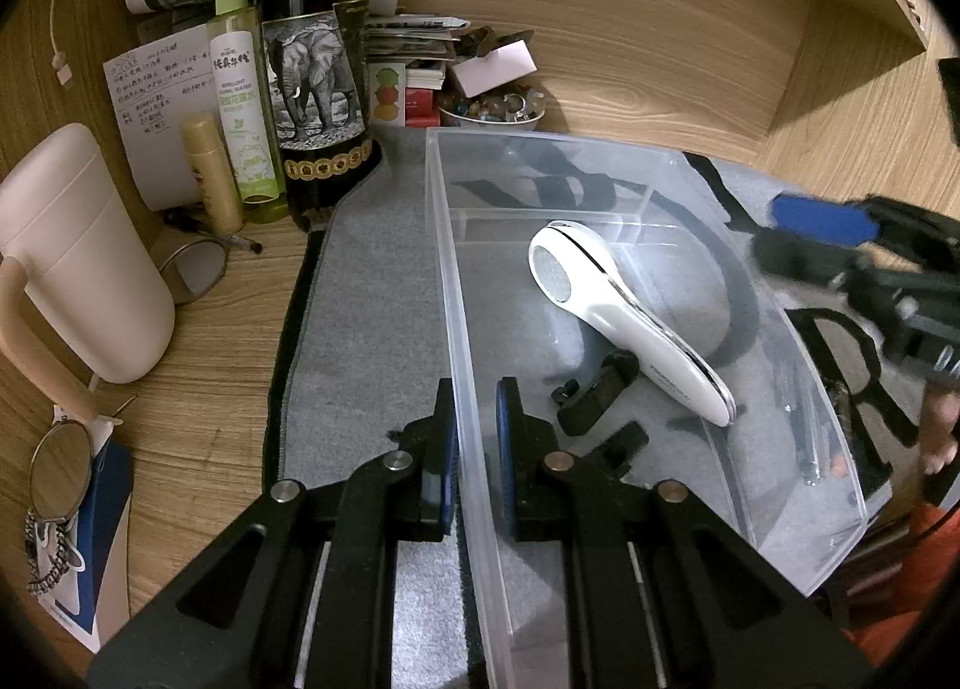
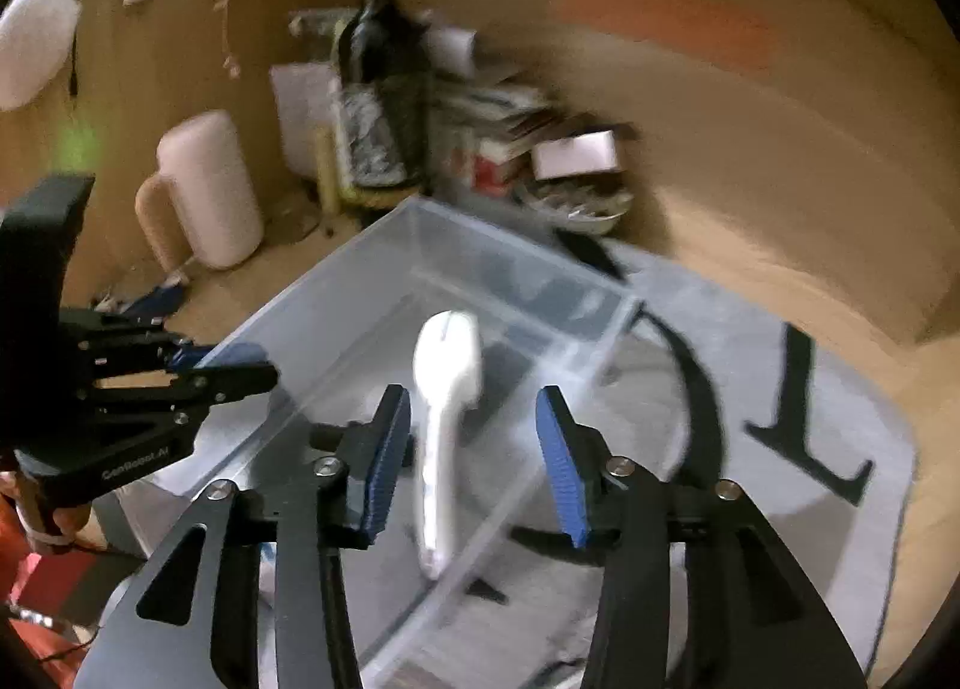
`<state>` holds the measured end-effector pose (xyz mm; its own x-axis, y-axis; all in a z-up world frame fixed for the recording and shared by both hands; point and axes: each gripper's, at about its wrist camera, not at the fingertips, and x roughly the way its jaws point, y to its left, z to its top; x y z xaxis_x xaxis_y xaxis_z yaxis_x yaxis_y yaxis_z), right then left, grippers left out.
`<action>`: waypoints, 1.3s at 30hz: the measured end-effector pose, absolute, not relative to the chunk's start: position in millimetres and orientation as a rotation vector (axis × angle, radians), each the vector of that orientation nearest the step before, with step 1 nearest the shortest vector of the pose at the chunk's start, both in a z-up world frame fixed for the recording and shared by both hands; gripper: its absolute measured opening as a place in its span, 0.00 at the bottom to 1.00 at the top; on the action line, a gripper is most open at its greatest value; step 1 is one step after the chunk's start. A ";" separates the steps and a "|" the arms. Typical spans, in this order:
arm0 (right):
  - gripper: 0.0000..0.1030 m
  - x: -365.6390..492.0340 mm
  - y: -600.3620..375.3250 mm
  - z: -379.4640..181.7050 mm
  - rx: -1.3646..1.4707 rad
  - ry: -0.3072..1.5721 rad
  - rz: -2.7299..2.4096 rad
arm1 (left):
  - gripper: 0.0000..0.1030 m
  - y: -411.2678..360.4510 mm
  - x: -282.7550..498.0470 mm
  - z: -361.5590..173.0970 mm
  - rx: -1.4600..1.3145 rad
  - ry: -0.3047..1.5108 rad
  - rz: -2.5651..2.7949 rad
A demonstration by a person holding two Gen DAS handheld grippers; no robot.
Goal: Organize rigid objects
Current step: 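Carry the black piece into the box and release it, then grasp the silver keys on the ring with the right tool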
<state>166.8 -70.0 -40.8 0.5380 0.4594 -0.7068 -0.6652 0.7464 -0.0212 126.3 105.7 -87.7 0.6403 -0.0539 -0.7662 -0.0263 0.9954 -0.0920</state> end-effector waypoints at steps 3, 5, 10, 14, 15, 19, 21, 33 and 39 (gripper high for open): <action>0.43 166.5 -90.2 -30.2 -0.285 0.711 0.628 | 0.11 105.3 127.2 -87.7 -0.098 0.876 -0.015; 0.44 166.9 -103.3 -25.7 -0.271 0.701 0.596 | 0.11 105.3 127.4 -87.7 -0.097 0.876 -0.014; 0.45 171.1 -132.3 -26.1 -0.245 0.709 0.524 | 0.11 105.6 127.6 -88.1 -0.089 0.877 -0.010; 0.45 176.5 -146.0 -42.5 -0.227 0.766 0.494 | 0.11 104.7 128.2 -88.4 -0.085 0.878 -0.005; 0.45 177.9 -148.3 -48.6 -0.225 0.784 0.488 | 0.11 104.5 127.9 -88.6 -0.084 0.878 -0.003; 0.45 183.9 -156.0 -83.0 -0.213 0.891 0.471 | 0.11 103.9 128.9 -89.0 -0.080 0.878 0.001; 0.45 184.2 -159.2 -98.2 -0.215 0.940 0.465 | 0.11 104.0 128.3 -89.5 -0.079 0.877 0.002; 0.23 188.5 -149.2 -123.0 -0.250 0.983 0.515 | 0.11 104.6 127.3 -90.3 -0.082 0.874 0.001; 0.09 184.6 -144.8 -117.9 -0.238 0.940 0.523 | 0.11 104.3 128.0 -90.3 -0.084 0.874 0.001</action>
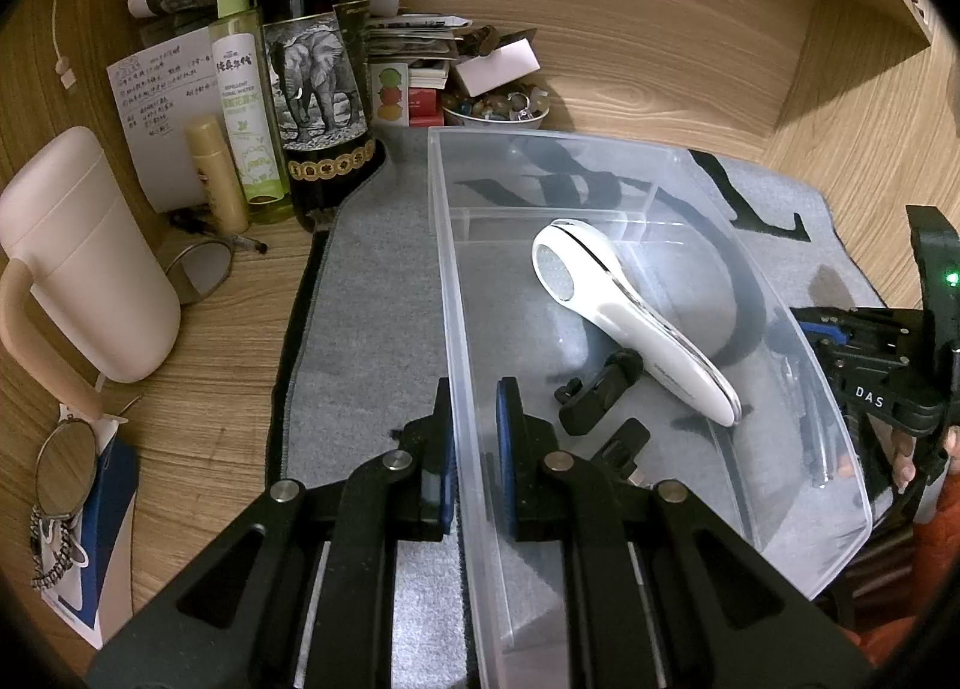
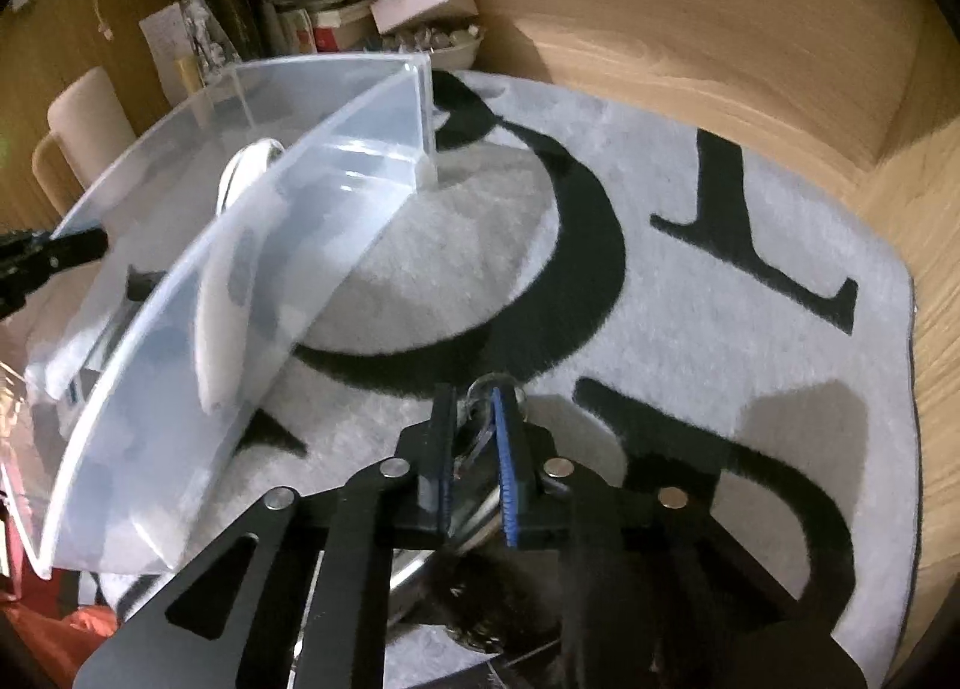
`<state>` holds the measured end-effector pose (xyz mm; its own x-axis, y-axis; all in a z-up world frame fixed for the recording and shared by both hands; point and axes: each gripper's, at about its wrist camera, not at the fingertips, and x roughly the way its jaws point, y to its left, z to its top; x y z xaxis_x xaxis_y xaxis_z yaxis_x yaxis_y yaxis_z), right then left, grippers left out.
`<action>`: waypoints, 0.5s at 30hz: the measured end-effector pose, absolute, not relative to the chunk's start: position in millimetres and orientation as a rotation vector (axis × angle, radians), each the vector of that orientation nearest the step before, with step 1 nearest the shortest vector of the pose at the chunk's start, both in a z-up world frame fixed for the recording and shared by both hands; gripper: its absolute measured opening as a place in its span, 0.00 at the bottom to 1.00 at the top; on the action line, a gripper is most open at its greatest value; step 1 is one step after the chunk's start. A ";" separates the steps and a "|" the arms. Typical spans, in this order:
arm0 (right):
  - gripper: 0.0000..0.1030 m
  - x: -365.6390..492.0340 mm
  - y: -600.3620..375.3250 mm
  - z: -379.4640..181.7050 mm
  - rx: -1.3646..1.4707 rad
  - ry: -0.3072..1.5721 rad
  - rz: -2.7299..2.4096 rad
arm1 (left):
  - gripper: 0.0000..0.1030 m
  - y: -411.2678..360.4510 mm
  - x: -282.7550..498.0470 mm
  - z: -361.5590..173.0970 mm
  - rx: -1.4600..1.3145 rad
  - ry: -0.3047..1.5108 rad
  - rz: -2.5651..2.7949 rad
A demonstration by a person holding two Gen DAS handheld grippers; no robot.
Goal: Organize rigid objects
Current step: 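Grasp the silver keys on the ring with the right tool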
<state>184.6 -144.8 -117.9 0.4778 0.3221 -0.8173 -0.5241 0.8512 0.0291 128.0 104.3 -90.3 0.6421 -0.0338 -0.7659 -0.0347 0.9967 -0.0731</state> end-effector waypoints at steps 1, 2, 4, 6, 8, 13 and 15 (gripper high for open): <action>0.09 184.4 -143.3 -117.2 -0.239 0.931 0.526 | 0.11 104.4 127.9 -90.4 -0.083 0.874 0.000; 0.08 182.8 -142.2 -115.9 -0.240 0.921 0.529 | 0.11 104.6 127.5 -90.4 -0.084 0.874 0.001; 0.07 181.8 -139.3 -112.8 -0.239 0.905 0.532 | 0.11 104.3 127.8 -90.4 -0.083 0.874 0.001; 0.06 181.1 -137.3 -107.5 -0.232 0.886 0.536 | 0.11 104.4 126.6 -90.2 -0.082 0.873 0.002; 0.04 181.5 -136.3 -100.1 -0.223 0.862 0.540 | 0.11 104.2 126.9 -90.2 -0.081 0.873 0.002; 0.04 179.5 -135.1 -80.0 -0.207 0.798 0.541 | 0.11 104.4 126.5 -90.2 -0.082 0.873 0.001; 0.04 178.6 -135.2 -74.1 -0.205 0.788 0.548 | 0.11 104.5 126.5 -90.2 -0.082 0.872 0.001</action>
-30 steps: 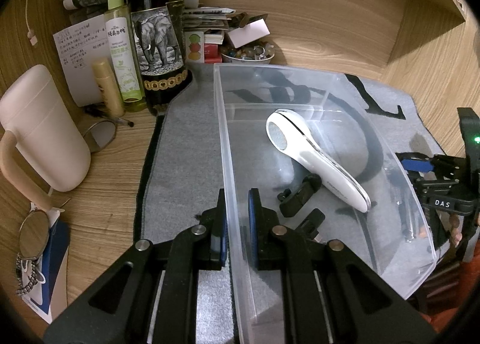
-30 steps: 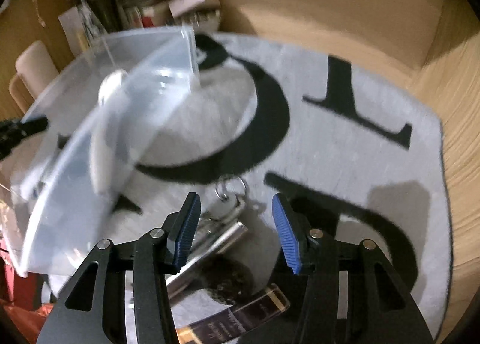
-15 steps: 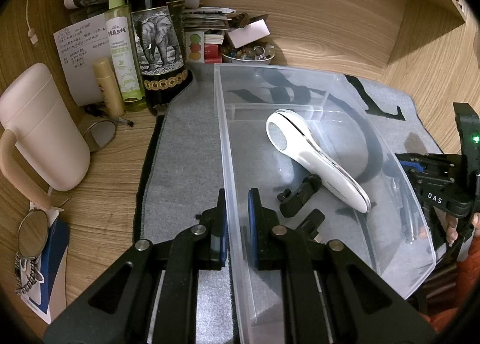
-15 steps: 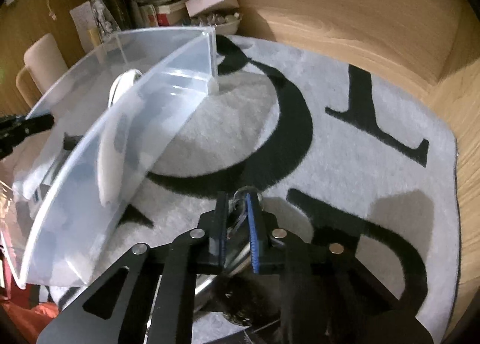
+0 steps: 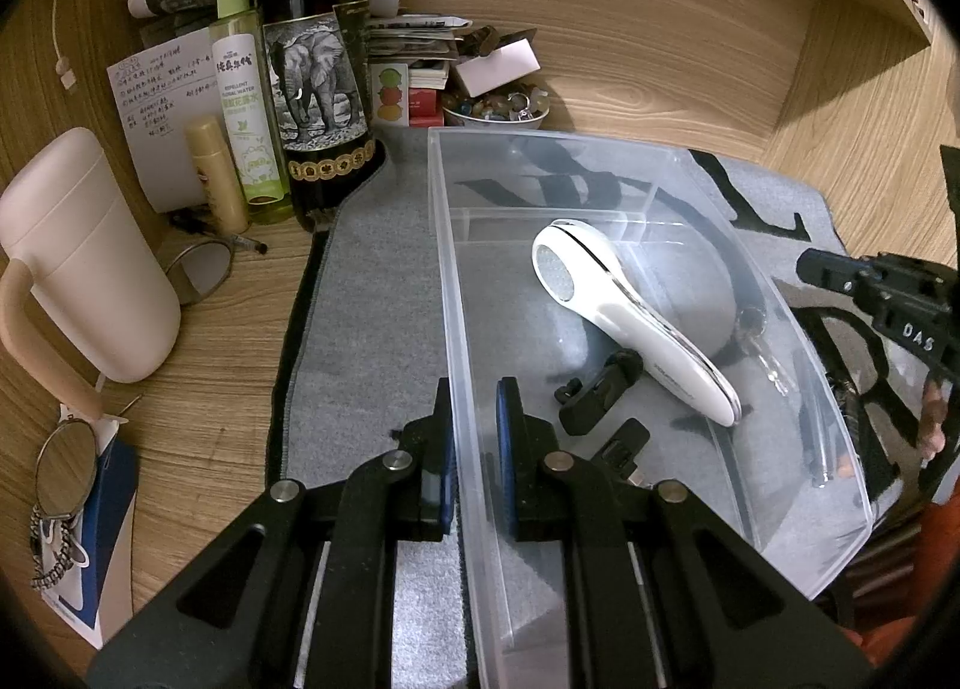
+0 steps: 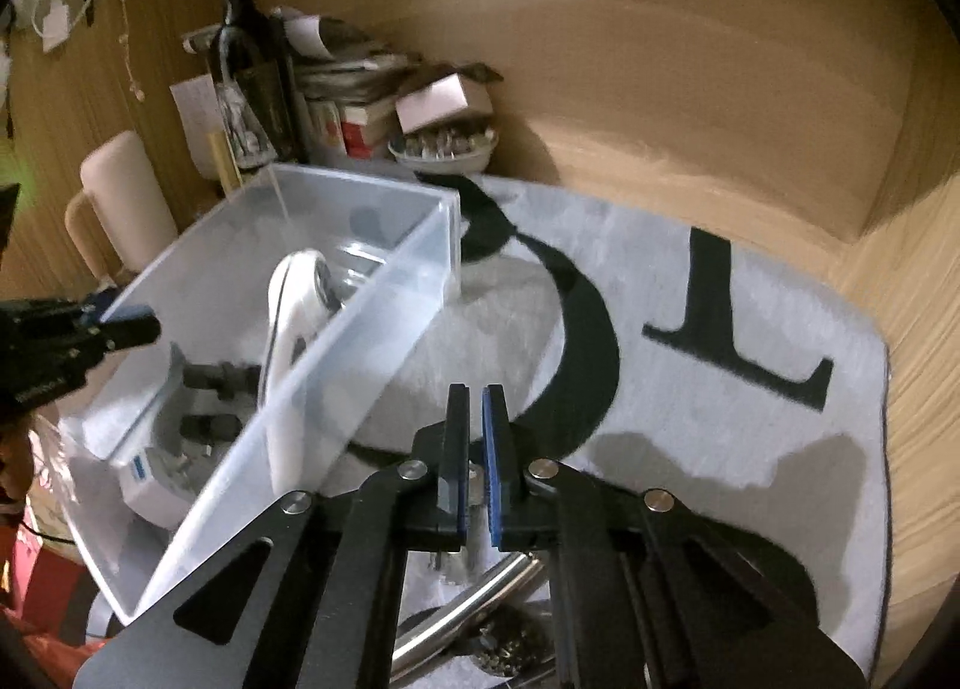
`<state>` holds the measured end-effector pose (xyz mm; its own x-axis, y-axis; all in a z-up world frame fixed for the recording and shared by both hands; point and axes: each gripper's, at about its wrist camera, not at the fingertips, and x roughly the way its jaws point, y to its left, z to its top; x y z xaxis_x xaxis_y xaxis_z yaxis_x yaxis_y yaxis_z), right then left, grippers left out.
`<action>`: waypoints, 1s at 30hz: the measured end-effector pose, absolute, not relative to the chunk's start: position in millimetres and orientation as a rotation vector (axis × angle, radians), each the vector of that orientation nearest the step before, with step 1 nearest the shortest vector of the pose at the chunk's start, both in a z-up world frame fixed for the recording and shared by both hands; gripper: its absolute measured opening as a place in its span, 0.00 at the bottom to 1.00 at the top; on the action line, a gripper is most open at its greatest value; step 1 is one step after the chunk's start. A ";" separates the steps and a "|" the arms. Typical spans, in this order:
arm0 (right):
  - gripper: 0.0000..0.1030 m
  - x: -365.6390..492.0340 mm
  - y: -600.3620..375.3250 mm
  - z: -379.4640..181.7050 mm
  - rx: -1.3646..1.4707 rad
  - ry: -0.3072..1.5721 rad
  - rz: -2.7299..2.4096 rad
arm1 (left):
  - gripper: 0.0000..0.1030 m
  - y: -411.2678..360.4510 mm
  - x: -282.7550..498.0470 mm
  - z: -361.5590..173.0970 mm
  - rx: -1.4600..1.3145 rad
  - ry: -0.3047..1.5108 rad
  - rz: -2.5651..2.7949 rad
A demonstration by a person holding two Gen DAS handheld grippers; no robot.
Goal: Organize rigid objects
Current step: 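Grasp the silver keys on the ring with the right tool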
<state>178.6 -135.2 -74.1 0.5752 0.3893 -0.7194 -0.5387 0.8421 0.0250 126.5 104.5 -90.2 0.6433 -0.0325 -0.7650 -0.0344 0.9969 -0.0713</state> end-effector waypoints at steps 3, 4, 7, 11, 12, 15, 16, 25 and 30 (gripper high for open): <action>0.04 180.6 -136.1 -72.9 -0.194 0.816 0.548 | 0.11 104.4 126.7 -90.2 -0.083 0.872 0.000; 0.07 181.9 -136.0 -76.0 -0.185 0.844 0.566 | 0.11 104.2 127.3 -90.2 -0.083 0.872 -0.001; 0.35 184.4 -131.2 -89.8 -0.231 0.898 0.559 | 0.11 104.0 127.3 -90.2 -0.084 0.870 -0.003; 0.43 186.6 -124.6 -115.2 -0.296 0.961 0.546 | 0.11 104.4 126.1 -89.8 -0.086 0.868 -0.004; 0.43 189.3 -123.4 -121.6 -0.305 0.984 0.542 | 0.11 104.7 125.2 -89.7 -0.086 0.867 -0.005; 0.40 195.7 -124.1 -130.9 -0.303 1.008 0.548 | 0.11 104.8 125.0 -89.8 -0.089 0.866 -0.006; 0.34 196.7 -124.5 -130.4 -0.302 1.009 0.552 | 0.11 105.1 124.4 -90.0 -0.089 0.866 -0.006; 0.20 186.0 -123.9 -119.7 -0.281 0.915 0.541 | 0.11 105.2 123.9 -90.1 -0.086 0.866 -0.006; 0.20 183.2 -135.5 -94.3 -0.229 0.843 0.517 | 0.11 105.2 123.7 -90.4 -0.084 0.865 -0.006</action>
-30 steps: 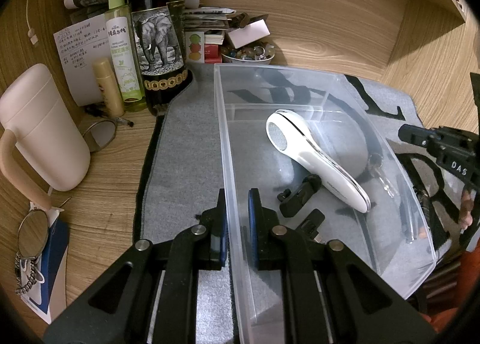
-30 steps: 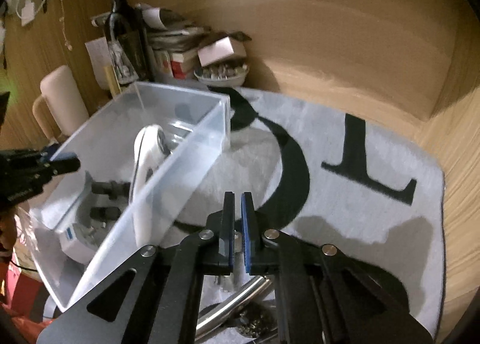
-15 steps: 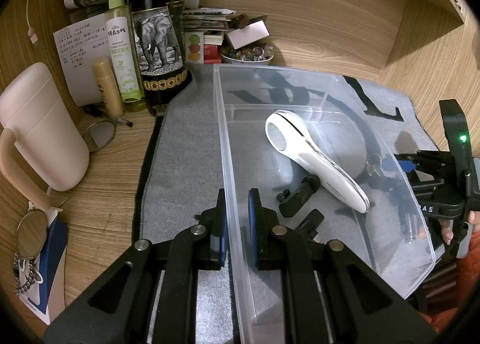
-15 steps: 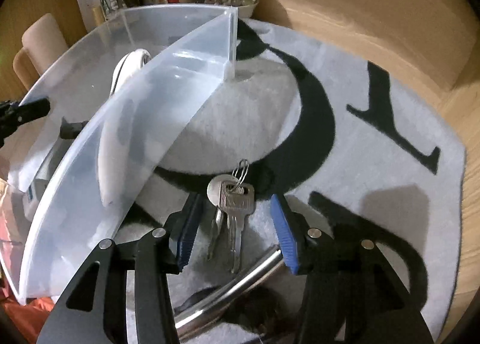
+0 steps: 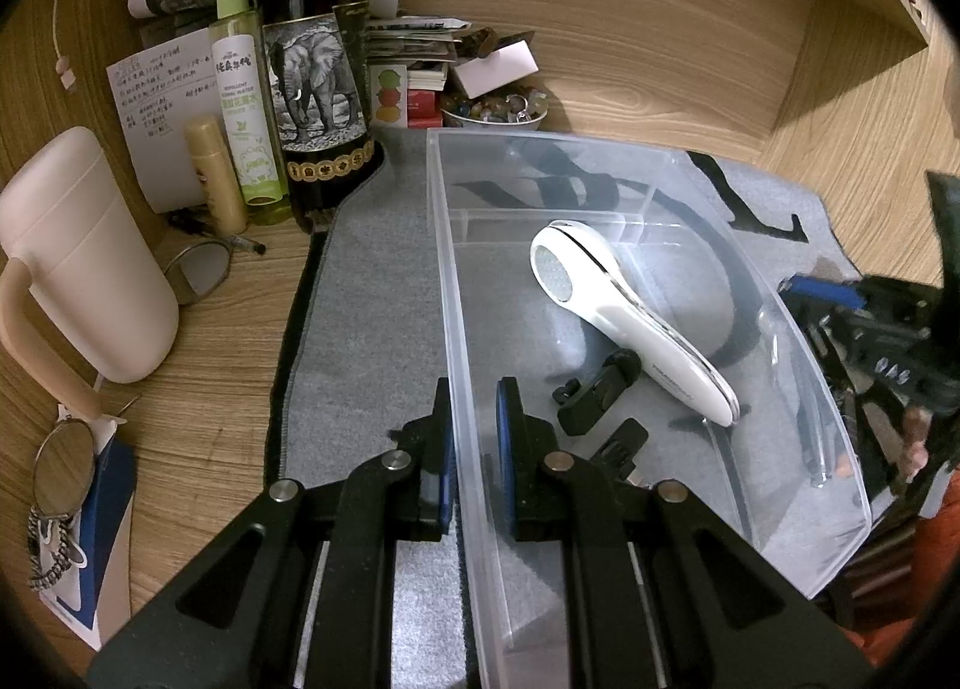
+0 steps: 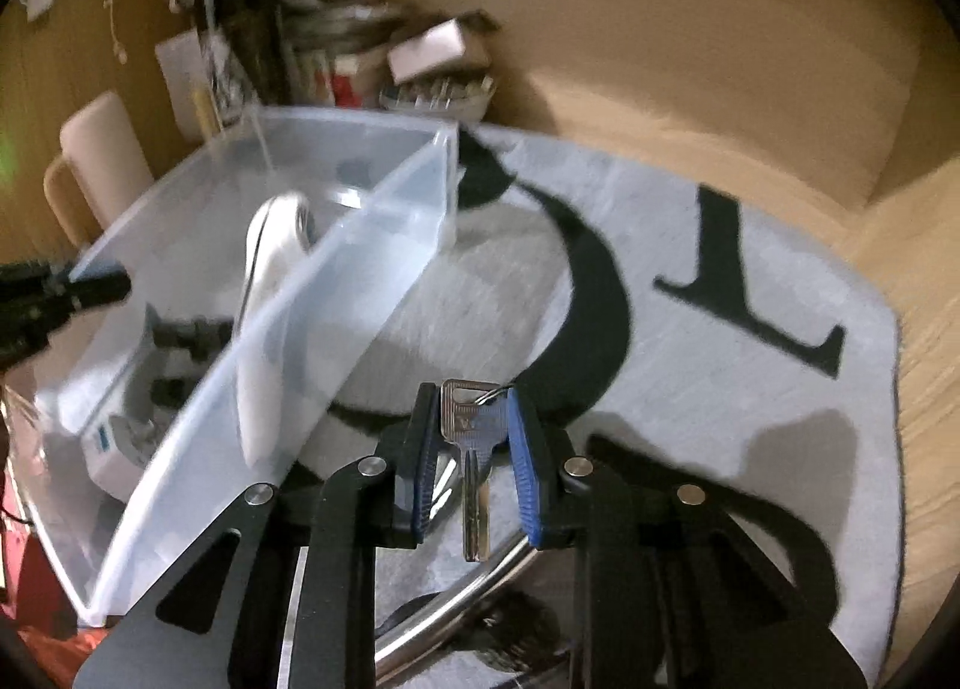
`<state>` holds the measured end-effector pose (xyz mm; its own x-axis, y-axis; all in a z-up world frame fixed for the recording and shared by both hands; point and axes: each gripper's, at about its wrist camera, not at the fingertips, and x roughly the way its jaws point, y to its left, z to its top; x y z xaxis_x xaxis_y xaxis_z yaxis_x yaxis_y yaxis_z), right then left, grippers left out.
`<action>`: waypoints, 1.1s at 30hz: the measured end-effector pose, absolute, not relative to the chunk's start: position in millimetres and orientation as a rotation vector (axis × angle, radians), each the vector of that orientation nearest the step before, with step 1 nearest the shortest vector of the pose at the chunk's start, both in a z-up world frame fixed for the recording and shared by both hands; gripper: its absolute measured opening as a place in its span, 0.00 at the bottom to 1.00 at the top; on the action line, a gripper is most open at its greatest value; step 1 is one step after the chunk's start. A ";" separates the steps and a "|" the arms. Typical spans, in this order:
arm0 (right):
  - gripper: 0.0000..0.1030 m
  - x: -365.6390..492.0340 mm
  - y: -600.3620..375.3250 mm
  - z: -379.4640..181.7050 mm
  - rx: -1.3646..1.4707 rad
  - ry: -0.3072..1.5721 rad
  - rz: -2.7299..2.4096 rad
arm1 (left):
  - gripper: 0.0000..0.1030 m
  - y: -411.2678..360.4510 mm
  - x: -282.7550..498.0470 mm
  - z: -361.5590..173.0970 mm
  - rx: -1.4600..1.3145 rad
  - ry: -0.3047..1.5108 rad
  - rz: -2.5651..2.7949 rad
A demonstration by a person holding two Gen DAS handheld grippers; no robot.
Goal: Organize rigid objects
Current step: 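Grasp the silver keys on the ring with the right tool, then carry the keys into the box and open the right tool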
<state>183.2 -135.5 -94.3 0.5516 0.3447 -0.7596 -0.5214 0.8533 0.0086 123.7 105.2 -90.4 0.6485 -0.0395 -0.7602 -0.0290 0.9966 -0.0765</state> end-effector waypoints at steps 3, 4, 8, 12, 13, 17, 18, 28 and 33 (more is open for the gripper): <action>0.20 181.2 -139.8 -77.2 -0.202 0.796 0.516 | 0.11 105.0 124.1 -90.3 -0.082 0.866 -0.005; 0.20 180.5 -141.2 -72.4 -0.196 0.781 0.517 | 0.11 105.2 124.2 -90.4 -0.082 0.866 -0.005; 0.20 174.7 -140.2 -47.8 -0.184 0.708 0.536 | 0.11 105.4 124.2 -90.5 -0.083 0.867 -0.006; 0.20 168.7 -132.8 -23.1 -0.166 0.635 0.573 | 0.11 105.6 123.8 -90.5 -0.083 0.866 -0.006; 0.20 166.5 -129.8 -17.5 -0.163 0.619 0.587 | 0.11 105.6 124.1 -90.5 -0.083 0.866 -0.005; 0.20 159.0 -114.5 -3.3 -0.172 0.573 0.644 | 0.11 105.9 124.1 -90.7 -0.085 0.866 -0.006; 0.20 157.8 -109.6 -1.3 -0.176 0.566 0.659 | 0.11 105.9 124.0 -90.7 -0.083 0.866 -0.006; 0.20 160.0 -66.6 -16.4 -0.242 0.613 0.766 | 0.11 106.9 122.8 -91.6 -0.085 0.866 -0.004; 0.20 165.1 -47.9 -34.5 -0.289 0.669 0.797 | 0.11 107.0 122.7 -91.8 -0.084 0.867 -0.003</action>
<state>165.1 -47.9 -34.5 0.5093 0.5631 -0.6508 -0.7382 0.6746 0.0060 122.7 107.0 -91.8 0.6473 -0.0367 -0.7614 -0.0319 0.9967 -0.0753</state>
